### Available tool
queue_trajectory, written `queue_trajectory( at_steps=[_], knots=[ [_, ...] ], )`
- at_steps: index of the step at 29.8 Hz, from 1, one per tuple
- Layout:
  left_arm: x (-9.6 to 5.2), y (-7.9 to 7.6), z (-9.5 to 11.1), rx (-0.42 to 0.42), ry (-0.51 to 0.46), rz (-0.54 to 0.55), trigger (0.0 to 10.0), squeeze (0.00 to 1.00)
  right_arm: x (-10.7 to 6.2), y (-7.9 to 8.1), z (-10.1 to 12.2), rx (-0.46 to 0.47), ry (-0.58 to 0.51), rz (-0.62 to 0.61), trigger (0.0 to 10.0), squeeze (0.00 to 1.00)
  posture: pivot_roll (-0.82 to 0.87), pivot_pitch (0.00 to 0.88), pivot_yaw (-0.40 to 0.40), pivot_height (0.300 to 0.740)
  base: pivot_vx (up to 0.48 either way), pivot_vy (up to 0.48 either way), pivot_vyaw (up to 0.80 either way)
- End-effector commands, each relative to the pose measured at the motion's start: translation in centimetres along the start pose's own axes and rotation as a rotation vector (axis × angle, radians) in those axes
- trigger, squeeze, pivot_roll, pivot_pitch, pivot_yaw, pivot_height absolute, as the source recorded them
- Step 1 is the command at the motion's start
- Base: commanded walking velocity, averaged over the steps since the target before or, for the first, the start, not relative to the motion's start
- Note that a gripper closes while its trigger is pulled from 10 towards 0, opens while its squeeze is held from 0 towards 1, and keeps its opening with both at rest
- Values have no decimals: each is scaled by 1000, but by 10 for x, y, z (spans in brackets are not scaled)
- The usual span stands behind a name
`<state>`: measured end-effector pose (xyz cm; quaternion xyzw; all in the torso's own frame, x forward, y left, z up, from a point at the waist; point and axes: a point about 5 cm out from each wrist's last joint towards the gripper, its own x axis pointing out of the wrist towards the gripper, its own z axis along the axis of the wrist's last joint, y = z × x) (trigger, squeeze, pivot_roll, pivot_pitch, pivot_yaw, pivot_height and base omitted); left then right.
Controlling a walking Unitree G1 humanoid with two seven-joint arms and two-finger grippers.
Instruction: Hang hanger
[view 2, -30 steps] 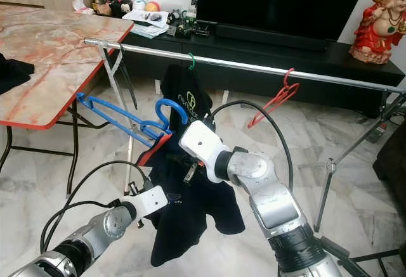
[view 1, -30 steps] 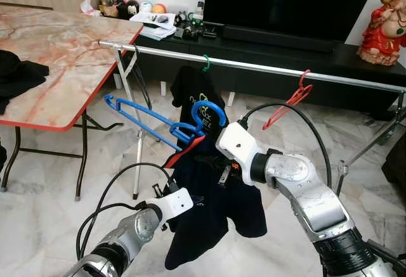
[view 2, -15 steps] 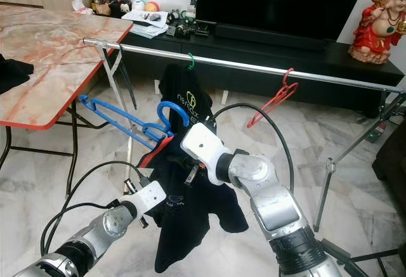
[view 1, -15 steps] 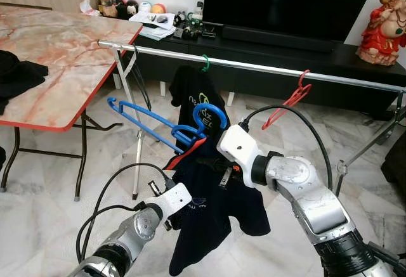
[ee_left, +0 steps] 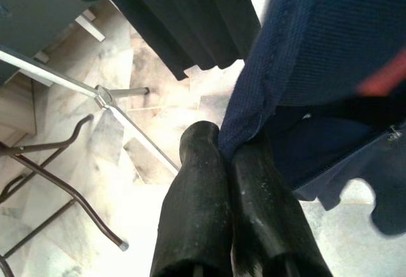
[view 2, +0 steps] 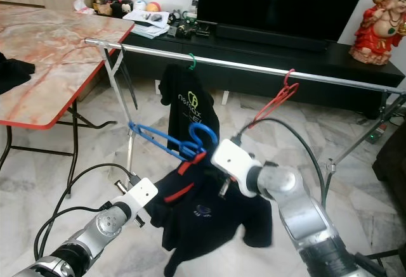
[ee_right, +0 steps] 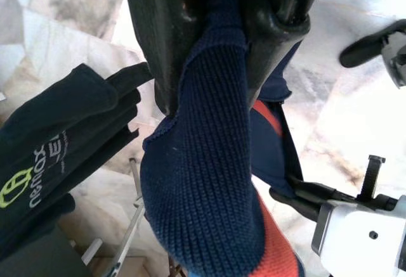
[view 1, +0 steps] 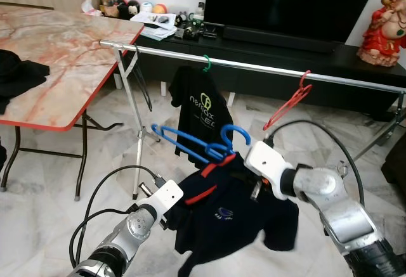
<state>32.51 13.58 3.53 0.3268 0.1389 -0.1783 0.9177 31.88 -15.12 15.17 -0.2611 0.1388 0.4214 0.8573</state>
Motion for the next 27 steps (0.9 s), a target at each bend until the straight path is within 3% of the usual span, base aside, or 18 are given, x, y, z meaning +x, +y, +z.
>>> queue_trajectory(
  at_steps=[1, 10, 12, 14, 18, 19, 21, 27],
  knots=[
    [-4, -2, -11, -18, 44, -5, 0, 0, -19, -16, -5, 39, -35, -58, 0, 0, -14, 61, -104, 740, 0, 0, 0],
    [-4, -1, -13, -22, 52, -11, 0, 0, -41, -1, -22, 177, -242, 153, 0, 0, -8, 67, -94, 740, 0, 0, 0],
    [-5, 0, -13, -20, 54, -12, 0, 0, -48, 4, -42, 172, -162, 218, 0, 0, -8, 69, -93, 740, 0, 0, 0],
    [-5, 0, -14, -18, 55, -12, 0, 0, -51, -2, -60, 152, -52, 170, 0, 0, -6, 70, -91, 740, 0, 0, 0],
    [-5, 1, -15, -17, 58, -14, 0, 0, -58, -7, -77, 128, 54, 143, 0, 0, -5, 72, -87, 740, 0, 0, 0],
    [-6, 1, -16, -16, 59, -16, 0, 0, -63, -6, -88, 72, 143, 163, 0, 0, -4, 73, -85, 740, 0, 0, 0],
    [-6, 1, -16, -16, 59, -17, 0, 0, -67, -8, -94, 55, 191, 160, 0, 0, -4, 73, -84, 740, 0, 0, 0],
    [-6, 0, -17, -12, 63, -26, 0, 0, -73, -9, -94, 62, 178, 197, 0, 0, -8, 74, -76, 740, 0, 0, 0]
  ],
)
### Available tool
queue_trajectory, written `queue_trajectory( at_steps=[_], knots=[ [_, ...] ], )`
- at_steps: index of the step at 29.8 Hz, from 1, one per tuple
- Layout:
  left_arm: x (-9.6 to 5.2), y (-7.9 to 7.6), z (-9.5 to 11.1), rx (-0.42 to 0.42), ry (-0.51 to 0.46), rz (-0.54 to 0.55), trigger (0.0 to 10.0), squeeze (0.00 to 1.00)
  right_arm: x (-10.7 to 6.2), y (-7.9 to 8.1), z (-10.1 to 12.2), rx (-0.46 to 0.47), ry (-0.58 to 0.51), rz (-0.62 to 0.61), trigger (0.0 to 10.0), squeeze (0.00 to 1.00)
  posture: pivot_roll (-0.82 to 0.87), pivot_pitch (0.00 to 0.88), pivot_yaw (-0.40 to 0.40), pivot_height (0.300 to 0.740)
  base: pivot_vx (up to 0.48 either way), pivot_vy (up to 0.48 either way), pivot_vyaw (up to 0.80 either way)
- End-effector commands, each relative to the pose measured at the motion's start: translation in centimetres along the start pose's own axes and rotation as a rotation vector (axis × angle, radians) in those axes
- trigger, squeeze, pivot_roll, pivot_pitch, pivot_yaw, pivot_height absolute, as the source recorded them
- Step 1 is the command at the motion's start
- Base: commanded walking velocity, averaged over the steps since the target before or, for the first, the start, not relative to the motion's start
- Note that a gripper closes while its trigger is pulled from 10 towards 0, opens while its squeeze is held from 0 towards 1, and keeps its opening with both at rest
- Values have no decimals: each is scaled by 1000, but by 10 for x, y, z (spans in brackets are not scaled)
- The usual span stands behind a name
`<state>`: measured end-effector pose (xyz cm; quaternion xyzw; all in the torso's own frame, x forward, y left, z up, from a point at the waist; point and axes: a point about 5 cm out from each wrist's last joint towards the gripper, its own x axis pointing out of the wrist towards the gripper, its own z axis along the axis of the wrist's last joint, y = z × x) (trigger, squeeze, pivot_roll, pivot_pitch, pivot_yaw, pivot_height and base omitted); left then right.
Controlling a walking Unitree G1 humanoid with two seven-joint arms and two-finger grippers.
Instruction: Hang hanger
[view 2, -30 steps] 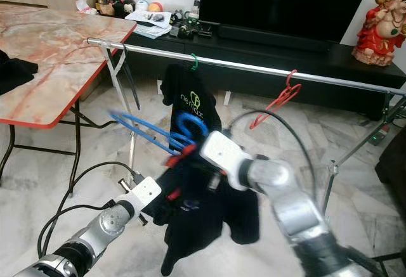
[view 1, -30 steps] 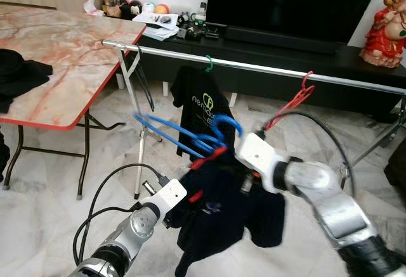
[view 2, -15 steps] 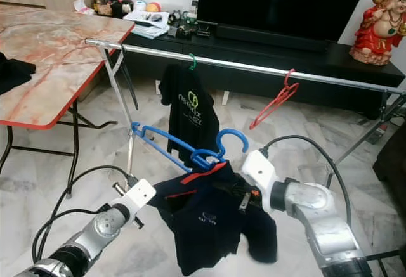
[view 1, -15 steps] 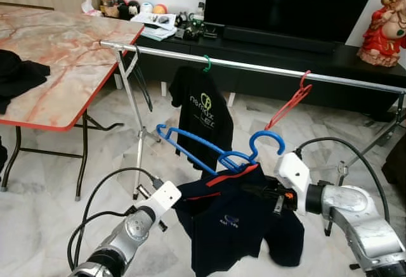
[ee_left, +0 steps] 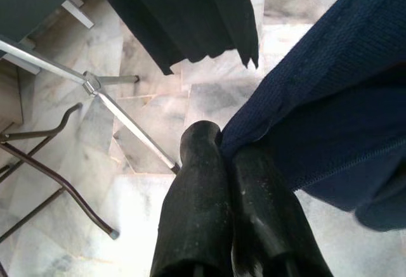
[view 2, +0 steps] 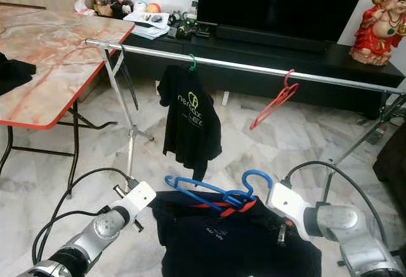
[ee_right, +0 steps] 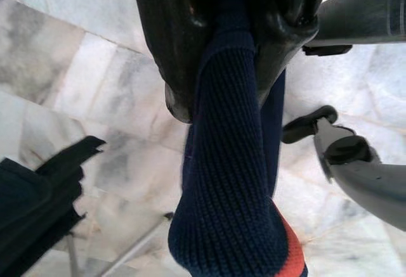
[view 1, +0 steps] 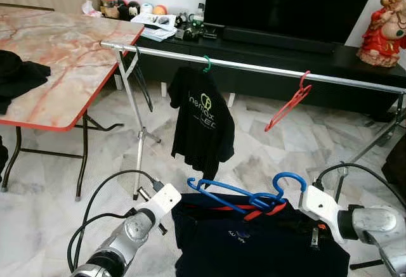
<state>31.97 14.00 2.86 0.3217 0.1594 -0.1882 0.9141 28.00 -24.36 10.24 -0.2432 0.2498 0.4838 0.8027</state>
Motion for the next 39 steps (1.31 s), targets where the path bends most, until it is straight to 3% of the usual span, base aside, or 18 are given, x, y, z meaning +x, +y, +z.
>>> queue_trajectory(
  at_steps=[1, 6, 10, 14, 16, 20, 21, 23, 26, 29, 30, 32, 39],
  knots=[
    [-3, 3, -8, -1, 33, 8, 0, 0, -14, -6, -3, -21, 30, -15, 0, 0, -8, 74, -75, 740, 0, 0, 0],
    [-2, 3, -7, -1, 33, 7, 0, 0, -12, -1, -11, -62, 89, 45, 0, 0, -7, 76, -75, 740, 0, 0, 0],
    [-2, 4, -7, -2, 32, 10, 0, 0, -10, 1, -25, -138, 240, 59, 0, 0, -6, 75, -76, 740, 0, 0, 0],
    [-2, 5, -5, -3, 28, 13, 0, 0, -7, -1, -26, -139, 254, 41, 0, 0, -2, 76, -78, 740, 0, 0, 0],
    [-1, 9, -2, -25, 13, 21, 0, 0, -2, -4, -30, -180, 315, 0, 0, 0, -1, 77, -79, 740, 0, 0, 0],
    [0, 10, 5, -91, -23, -6, 0, 0, 3, -7, -29, -190, 325, -37, 0, 0, 1, 76, -78, 740, 0, 0, 0],
    [0, 9, 14, -166, -79, -56, 0, 0, 8, -9, -26, -191, 310, -62, 0, 0, 1, 75, -78, 740, 0, 0, 0],
    [0, 10, 26, -212, -137, -111, 0, 0, 14, -8, -24, -190, 303, -70, 0, 0, 7, 75, -78, 740, 0, 0, 0],
    [-1, 9, 33, -204, -159, -169, 0, 0, 19, -7, -23, -200, 295, -69, 0, 0, 13, 75, -78, 740, 0, 0, 0],
    [-8, 4, 55, -224, -252, -332, 0, 0, 32, -10, -15, -185, 248, -122, 0, 0, 16, 73, -76, 740, 0, 0, 0],
    [-8, 4, 55, -224, -252, -332, 0, 0, 32, -10, -15, -185, 248, -122, 0, 0, 16, 73, -76, 740, 0, 0, 0],
    [-18, -4, 72, -190, -307, -471, 0, 0, 47, -11, -2, -161, 178, -159, 0, 0, 24, 70, -74, 740, 0, 0, 0],
    [-34, -6, 84, -139, -351, -579, 0, 0, 59, -16, 3, -132, 175, -261, 0, 0, 35, 70, -72, 740, 0, 0, 0]
  ],
)
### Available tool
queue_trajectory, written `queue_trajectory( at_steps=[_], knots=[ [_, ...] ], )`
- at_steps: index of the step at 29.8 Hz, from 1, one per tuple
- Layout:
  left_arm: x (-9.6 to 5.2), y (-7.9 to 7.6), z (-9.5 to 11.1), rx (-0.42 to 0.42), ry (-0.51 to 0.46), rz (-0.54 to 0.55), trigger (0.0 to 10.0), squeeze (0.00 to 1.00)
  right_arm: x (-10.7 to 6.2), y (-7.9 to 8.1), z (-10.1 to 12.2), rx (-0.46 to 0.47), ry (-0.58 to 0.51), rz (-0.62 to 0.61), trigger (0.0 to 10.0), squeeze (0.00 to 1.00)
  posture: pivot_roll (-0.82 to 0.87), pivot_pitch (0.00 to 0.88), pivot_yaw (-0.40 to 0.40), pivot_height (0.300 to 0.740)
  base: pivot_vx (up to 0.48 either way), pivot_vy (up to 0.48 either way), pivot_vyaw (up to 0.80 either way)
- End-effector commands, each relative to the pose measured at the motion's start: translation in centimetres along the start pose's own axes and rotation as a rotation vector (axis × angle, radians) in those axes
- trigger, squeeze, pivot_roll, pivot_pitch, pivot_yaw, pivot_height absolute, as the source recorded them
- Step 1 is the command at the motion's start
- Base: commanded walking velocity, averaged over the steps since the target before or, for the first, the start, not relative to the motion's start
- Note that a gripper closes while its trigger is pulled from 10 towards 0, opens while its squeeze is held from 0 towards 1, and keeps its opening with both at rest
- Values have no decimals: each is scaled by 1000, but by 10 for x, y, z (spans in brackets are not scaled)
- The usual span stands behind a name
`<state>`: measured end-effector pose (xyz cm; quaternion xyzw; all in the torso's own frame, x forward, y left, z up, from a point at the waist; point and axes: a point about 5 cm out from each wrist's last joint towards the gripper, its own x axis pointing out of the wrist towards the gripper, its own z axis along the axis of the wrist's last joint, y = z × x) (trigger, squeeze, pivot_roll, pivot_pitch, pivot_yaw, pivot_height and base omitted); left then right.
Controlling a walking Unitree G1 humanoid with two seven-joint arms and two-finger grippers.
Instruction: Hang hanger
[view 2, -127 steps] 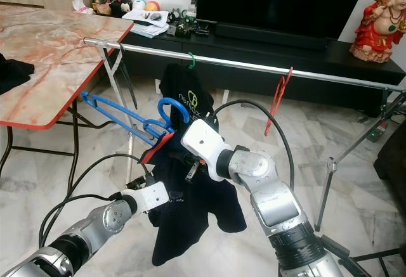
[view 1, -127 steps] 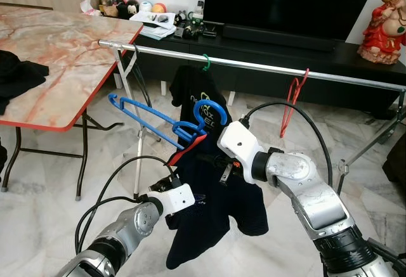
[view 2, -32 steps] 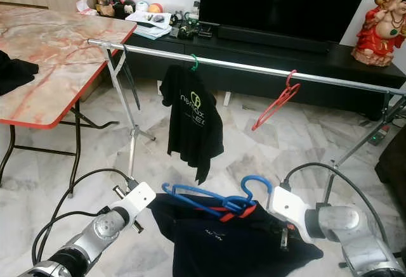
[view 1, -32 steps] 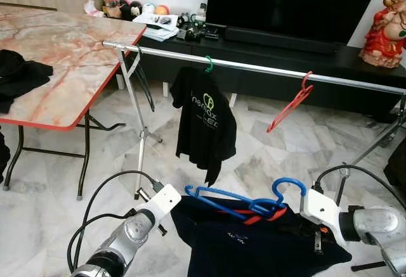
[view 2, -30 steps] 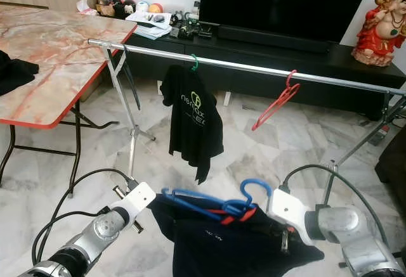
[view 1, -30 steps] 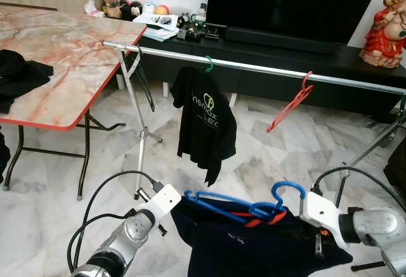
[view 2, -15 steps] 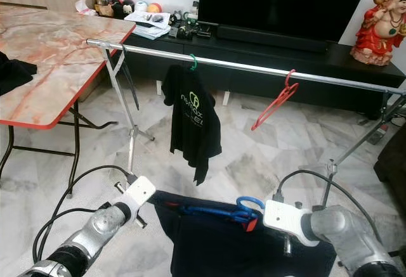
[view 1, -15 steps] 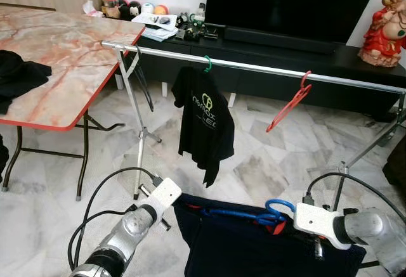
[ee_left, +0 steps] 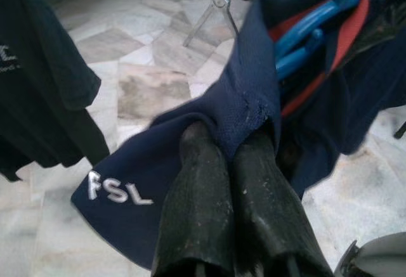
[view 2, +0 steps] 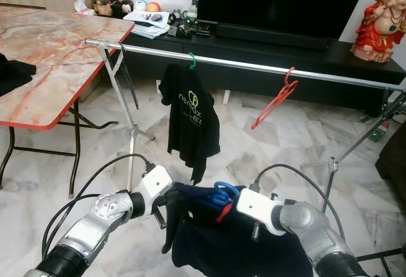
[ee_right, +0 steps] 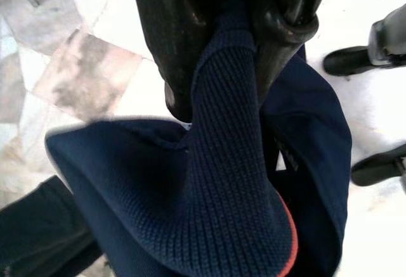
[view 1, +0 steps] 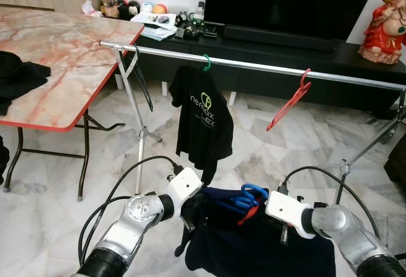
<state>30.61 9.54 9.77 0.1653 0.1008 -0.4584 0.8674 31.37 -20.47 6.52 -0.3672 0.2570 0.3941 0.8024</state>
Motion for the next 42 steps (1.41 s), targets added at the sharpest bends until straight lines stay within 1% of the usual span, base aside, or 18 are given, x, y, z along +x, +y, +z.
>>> queue_trajectory(
  at_steps=[1, 2, 4, 7, 8, 9, 10, 11, 12, 17, 18, 19, 20, 28, 32, 34, 35, 42],
  knots=[
    [0, -6, 6, 8, -14, -49, 0, 0, -3, -8, 0, 21, 5, -56, 0, 0, 35, 70, -72, 740, 0, 0, 0],
    [-6, -15, 11, 4, -13, -144, 0, 0, 1, -10, 2, 51, -2, -86, 0, 0, 35, 70, -72, 740, 0, 0, 0],
    [-9, -20, 15, -2, -13, -192, 0, 0, 3, -10, 4, 62, -7, -96, 0, 0, 38, 71, -74, 740, 0, 0, 0],
    [-19, -41, 20, 5, 15, -368, 0, 0, 9, -13, 12, 100, -31, -143, 0, 0, 42, 70, -73, 740, 0, 0, 0],
    [-20, -43, 20, 7, 21, -388, 3922, 0, 10, -15, 15, 116, -49, -154, 0, 0, 43, 70, -72, 740, 0, 0, 0],
    [-21, -44, 20, 7, 24, -397, 3922, 0, 11, -15, 18, 125, -60, -161, 0, 0, 43, 70, -72, 740, 0, 0, 0],
    [-22, -45, 20, 13, 22, -406, 9490, 0, 13, -18, 23, 158, -90, -189, 0, 0, 42, 71, -71, 740, 0, 0, 0],
    [-22, -45, 21, 16, 20, -407, 9490, 0, 13, -19, 25, 167, -98, -198, 0, 0, 42, 71, -71, 740, 0, 0, 0],
    [-22, -45, 21, 17, 21, -407, 10000, 0, 14, -20, 28, 168, -103, -207, 0, 0, 42, 70, -72, 740, 0, 0, 0],
    [-27, -46, 26, 34, 31, -444, 10000, 0, 20, -19, 42, 218, -169, -204, 0, 0, 49, 69, -72, 740, 0, 0, 0],
    [-28, -46, 27, 26, 35, -438, 10000, 604, 22, -18, 45, 228, -190, -192, 0, 0, 50, 68, -73, 740, 0, 0, 0],
    [-29, -46, 28, 18, 38, -432, 10000, 604, 22, -18, 47, 235, -202, -185, 0, 0, 50, 68, -73, 740, 0, 0, 0],
    [-29, -45, 28, 21, 41, -425, 10000, 1000, 23, -18, 49, 233, -211, -181, 0, 0, 49, 68, -74, 740, 0, 0, 0],
    [-33, -40, 28, 30, 63, -399, 10000, 1000, 19, -21, 45, 202, -213, -184, 0, 0, 47, 66, -79, 740, 0, 0, 0],
    [-34, -32, 29, 41, 62, -349, 10000, 1000, 16, -20, 44, 165, -242, -138, 0, 0, 47, 64, -79, 740, 0, 0, 0],
    [-36, -20, 31, 58, 51, -287, 10000, 1000, 14, -13, 40, 110, -259, -40, 0, 0, 49, 58, -80, 740, 0, 0, 0],
    [-36, -20, 31, 58, 51, -287, 10000, 1000, 14, -13, 40, 110, -259, -40, 0, 0, 49, 58, -80, 740, 0, 0, 0],
    [-38, -8, 31, 88, 55, -242, 10000, 1000, 9, 6, 20, 0, -195, 189, 0, 0, 47, 48, -80, 740, 0, 0, 0]
  ],
)
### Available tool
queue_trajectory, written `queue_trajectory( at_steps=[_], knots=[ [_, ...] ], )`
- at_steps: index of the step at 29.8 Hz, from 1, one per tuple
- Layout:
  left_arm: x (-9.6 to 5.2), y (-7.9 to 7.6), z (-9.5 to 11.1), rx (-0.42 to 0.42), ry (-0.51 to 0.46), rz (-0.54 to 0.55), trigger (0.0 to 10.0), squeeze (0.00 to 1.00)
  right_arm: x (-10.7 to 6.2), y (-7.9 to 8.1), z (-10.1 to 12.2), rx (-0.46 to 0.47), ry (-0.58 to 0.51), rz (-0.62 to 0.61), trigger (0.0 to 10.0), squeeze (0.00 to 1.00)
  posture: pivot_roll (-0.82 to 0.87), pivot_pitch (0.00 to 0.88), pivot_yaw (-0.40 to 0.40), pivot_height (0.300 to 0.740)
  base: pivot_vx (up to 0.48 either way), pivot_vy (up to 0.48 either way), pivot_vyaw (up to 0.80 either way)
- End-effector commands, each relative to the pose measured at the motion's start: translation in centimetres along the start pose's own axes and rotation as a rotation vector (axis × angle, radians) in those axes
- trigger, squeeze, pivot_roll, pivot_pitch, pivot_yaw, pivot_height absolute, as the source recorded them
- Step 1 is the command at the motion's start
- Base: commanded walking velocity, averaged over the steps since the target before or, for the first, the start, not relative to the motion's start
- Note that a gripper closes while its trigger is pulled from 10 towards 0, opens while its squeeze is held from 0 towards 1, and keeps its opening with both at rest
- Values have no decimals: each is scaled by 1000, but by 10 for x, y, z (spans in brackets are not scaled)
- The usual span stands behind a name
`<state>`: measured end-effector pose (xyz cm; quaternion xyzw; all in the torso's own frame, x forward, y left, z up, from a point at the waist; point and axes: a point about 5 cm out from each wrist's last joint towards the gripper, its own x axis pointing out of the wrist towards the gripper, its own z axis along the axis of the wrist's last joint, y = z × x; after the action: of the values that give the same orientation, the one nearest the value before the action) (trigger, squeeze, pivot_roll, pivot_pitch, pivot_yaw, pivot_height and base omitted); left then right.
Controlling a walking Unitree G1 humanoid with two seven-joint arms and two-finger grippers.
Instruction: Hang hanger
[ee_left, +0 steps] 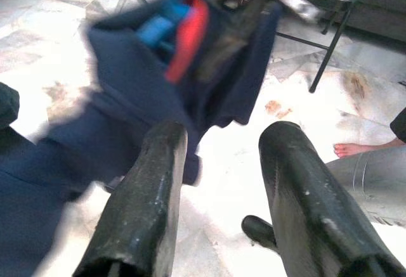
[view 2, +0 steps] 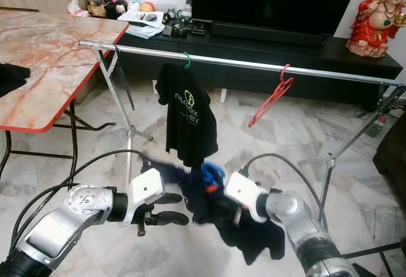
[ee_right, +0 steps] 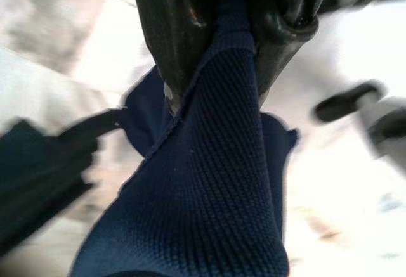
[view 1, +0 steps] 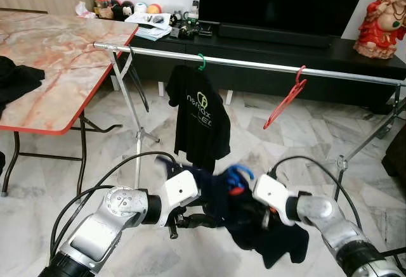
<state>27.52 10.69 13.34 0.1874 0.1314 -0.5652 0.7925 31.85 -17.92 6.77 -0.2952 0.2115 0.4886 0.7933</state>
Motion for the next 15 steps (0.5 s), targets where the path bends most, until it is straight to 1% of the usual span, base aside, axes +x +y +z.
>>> queue_trajectory(
  at_steps=[1, 3, 6, 7, 8, 11, 13, 14, 15],
  knots=[
    [-1, 6, 5, 32, -6, 23, 10000, 1000, -5, 3, -4, -47, 20, 62, 0, 0, 46, 46, -80, 740, 0, 0, 0],
    [0, 5, 6, 36, -13, 6, 10000, 1000, -5, 3, -5, -52, 24, 69, 0, 0, 47, 44, -81, 740, 0, 0, 0],
    [5, 3, 2, 50, 12, -11, 10000, 1000, -6, 3, -3, -60, 12, 89, 0, 0, 49, 42, -83, 740, 0, 0, 0],
    [9, 4, -3, 67, 57, -14, 10000, 0, -5, 3, -1, -64, -2, 99, 0, 0, 49, 43, -84, 740, 0, 0, 0],
    [12, 1, -4, 82, 67, -46, 10000, 0, -4, 4, 2, -74, -13, 115, 0, 0, 49, 43, -84, 740, 0, 0, 0],
    [15, -2, -1, 63, 44, -78, 10000, 0, -3, 7, 5, -88, -27, 154, 0, 0, 47, 49, -88, 740, 0, 0, 0],
    [17, -6, 1, 53, 35, -131, 10000, 0, -3, 8, 9, -102, -44, 182, 0, 0, 45, 53, -88, 740, 0, 0, 0],
    [17, -6, 1, 59, 41, -141, 10000, 0, -3, 8, 10, -106, -49, 185, 0, 0, 45, 53, -88, 740, 0, 0, 0],
    [18, -4, -1, 82, 65, -126, 10000, 0, -4, 8, 11, -114, -53, 196, 0, 0, 45, 56, -88, 740, 0, 0, 0]
  ],
)
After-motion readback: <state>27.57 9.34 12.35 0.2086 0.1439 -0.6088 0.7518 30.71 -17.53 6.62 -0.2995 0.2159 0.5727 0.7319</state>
